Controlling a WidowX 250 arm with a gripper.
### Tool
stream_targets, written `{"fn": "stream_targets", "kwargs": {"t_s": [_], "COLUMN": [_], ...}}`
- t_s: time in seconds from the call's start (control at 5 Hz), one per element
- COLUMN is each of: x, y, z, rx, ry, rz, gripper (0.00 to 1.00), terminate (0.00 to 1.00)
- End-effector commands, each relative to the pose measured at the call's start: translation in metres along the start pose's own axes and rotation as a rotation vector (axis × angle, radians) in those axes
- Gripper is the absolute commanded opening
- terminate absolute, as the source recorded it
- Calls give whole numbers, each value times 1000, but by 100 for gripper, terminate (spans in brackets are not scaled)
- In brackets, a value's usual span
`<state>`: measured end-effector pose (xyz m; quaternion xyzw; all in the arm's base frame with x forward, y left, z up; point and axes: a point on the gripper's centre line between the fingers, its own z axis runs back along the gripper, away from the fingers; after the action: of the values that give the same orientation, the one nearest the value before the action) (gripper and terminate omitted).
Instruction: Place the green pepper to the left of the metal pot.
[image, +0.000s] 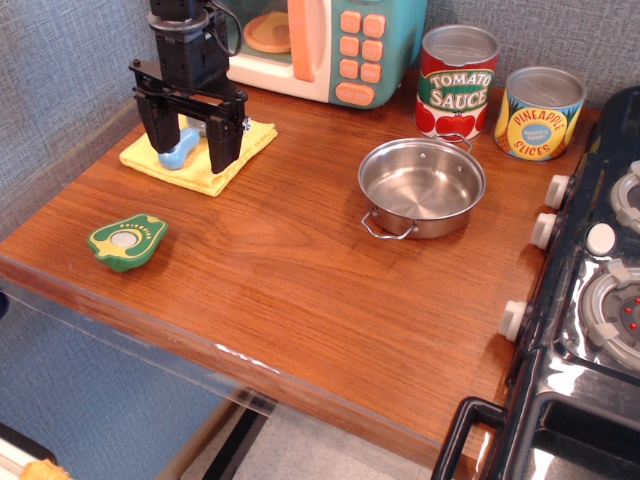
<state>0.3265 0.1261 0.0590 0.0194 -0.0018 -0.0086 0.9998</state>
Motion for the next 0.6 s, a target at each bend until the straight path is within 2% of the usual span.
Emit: {"fn": "stream_targets", "kwargs": {"t_s": [0.0, 0.4], "x": [0, -32], "y": [0, 9], "z": [0, -4], "rx": [0, -7], "ry": [0, -10], "rz": [0, -3], "gripper": [100, 100], "terminate": [0, 0]}}
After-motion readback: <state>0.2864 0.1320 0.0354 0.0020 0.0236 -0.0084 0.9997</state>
